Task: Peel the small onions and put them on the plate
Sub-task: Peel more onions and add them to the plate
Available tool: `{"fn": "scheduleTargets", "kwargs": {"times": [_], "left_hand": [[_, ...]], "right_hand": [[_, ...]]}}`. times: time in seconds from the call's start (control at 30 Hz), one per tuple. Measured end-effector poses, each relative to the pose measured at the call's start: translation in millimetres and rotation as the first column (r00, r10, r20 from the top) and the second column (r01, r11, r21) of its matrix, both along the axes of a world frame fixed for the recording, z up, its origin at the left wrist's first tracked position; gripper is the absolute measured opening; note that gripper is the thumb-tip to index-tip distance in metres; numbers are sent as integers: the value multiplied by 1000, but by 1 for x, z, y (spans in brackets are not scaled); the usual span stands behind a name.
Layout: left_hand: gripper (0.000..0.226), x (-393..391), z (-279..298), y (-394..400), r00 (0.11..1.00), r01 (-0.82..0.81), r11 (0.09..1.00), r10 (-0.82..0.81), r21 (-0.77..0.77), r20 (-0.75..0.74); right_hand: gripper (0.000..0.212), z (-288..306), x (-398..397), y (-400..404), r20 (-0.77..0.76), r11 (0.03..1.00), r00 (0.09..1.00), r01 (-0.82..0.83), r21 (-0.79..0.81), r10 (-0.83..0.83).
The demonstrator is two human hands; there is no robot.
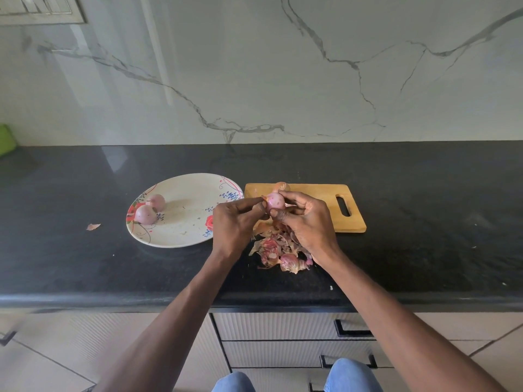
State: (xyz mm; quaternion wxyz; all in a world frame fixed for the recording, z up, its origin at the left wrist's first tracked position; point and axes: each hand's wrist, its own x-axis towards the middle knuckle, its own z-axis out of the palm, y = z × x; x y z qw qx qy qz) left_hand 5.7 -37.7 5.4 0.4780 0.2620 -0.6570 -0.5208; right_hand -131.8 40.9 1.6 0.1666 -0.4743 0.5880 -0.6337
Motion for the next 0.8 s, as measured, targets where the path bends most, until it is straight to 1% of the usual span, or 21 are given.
{"fn": "scheduleTargets", "kwargs": {"times": [0.07,0.23,0.33,0.4,0.5,0.57,0.7,0.8], "left_hand": [[25,-1,2,5,998,-45,997,47,-57,37],[30,-2,3,8,986,-113,978,133,-178,104],[30,-1,3,6,989,-99,984,114,-146,99],[27,1,3,3,995,-70,993,77,-99,66],[15,2,1,-4,1000,24,998,-25,-52,-6],[13,3,1,-5,997,67,997,-68,-41,-32],[12,2,-3,-9,998,60,998,-61,-35,-25],[14,0,-7,-10,1000,-2,997,3,-79,20]], "right_hand": [[48,0,1,-1,-5,1000,1000,1,0,-1],[47,-1,3,-1,-25,1000,1000,5,15,-5],[45,1,3,0,0,1000,1000,0,30,0],[41,3,3,1,47,999,999,-17,30,15],[39,4,1,2,99,999,995,-24,27,21],[40,5,-1,2,99,999,995,-26,35,23],[41,5,-2,2,59,999,998,-10,41,8],[40,6,0,2,-3,999,1000,16,36,-16]]}}
